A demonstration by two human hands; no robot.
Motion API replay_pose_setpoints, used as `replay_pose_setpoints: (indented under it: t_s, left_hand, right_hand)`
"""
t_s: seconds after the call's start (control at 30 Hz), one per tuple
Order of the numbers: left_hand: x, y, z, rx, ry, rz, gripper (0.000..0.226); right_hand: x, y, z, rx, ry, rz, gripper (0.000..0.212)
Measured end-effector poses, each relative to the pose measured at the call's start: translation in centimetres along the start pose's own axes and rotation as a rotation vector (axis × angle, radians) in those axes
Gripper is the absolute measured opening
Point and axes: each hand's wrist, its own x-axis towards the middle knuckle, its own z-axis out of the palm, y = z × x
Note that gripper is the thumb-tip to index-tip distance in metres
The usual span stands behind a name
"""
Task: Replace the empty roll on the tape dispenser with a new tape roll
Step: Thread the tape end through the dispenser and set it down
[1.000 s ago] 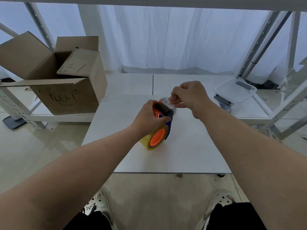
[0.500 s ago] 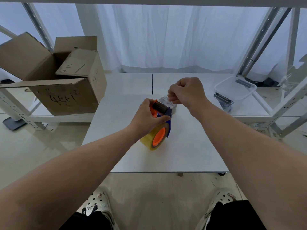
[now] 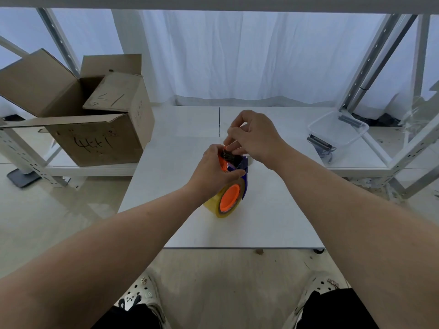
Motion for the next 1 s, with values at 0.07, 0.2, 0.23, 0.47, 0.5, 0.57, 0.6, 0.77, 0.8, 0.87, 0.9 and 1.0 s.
replay_pose_setpoints:
  t_s: [0.07, 0.2, 0.23, 0.47, 0.5, 0.57, 0.6, 0.77, 0.8, 0.87, 0.9, 1.0]
  left_hand:
    - [0.1, -0.1, -0.1, -0.001, 0.005, -0.007, 0.069]
    - [0.1, -0.3, -0.3, 0.008, 0.016, -0.007, 0.071]
    - [0.1, -0.3, -0.2, 0.013, 0.013, 0.001, 0.072]
    - [0.0, -0.1, 0.0, 0.030, 0.006, 0.022, 0.071]
    - [0.0, -0.1, -0.1, 0.029, 0.005, 0.020, 0.072]
    - [0.0, -0.1, -0.1, 0.024, 0.002, 0.017, 0.072]
    - [-0.1, -0.1, -0.1, 0.018, 0.000, 0.017, 0.071]
    - [-0.4, 0.2, -0.4, -0.019, -0.014, 0.023, 0.067]
    - [-0.5, 0.1, -0.5, -0.034, -0.019, 0.024, 0.067]
    - [-0.6, 0.0, -0.5, -0.051, -0.026, 0.027, 0.065]
    - [-0.6, 0.0, -0.5, -0.053, -0.031, 0.031, 0.065]
    - [-0.7, -0.1, -0.4, -0.081, -0.036, 0.050, 0.062]
  right_hand:
    - [0.0, 0.0, -0.1, 0.003, 0.019, 0.010, 0.004]
    - [-0.2, 0.6, -0.8, 0.026, 0.041, 0.042, 0.007]
    - [-0.2, 0.7, -1.0, 0.031, 0.045, 0.045, 0.006]
    - [-0.2, 1.1, -1.2, 0.100, 0.075, 0.069, 0.009]
    - [-0.1, 1.3, -1.3, 0.112, 0.089, 0.091, 0.008]
    - [-0.2, 1.7, -1.6, 0.148, 0.102, 0.147, 0.006]
    - [-0.2, 1.9, -1.7, 0.166, 0.100, 0.176, 0.005]
    - [-0.1, 3.0, -2.5, 0.144, 0.058, 0.278, 0.003]
    - [-0.2, 3.2, -2.6, 0.130, 0.049, 0.298, 0.004]
    - [-0.4, 3.4, -2.7, 0.106, 0.021, 0.339, 0.006]
    - [-0.5, 3.5, -2.7, 0.099, 0.007, 0.358, 0.007]
    - [-0.7, 3.6, -2.5, 0.106, -0.015, 0.404, 0.015]
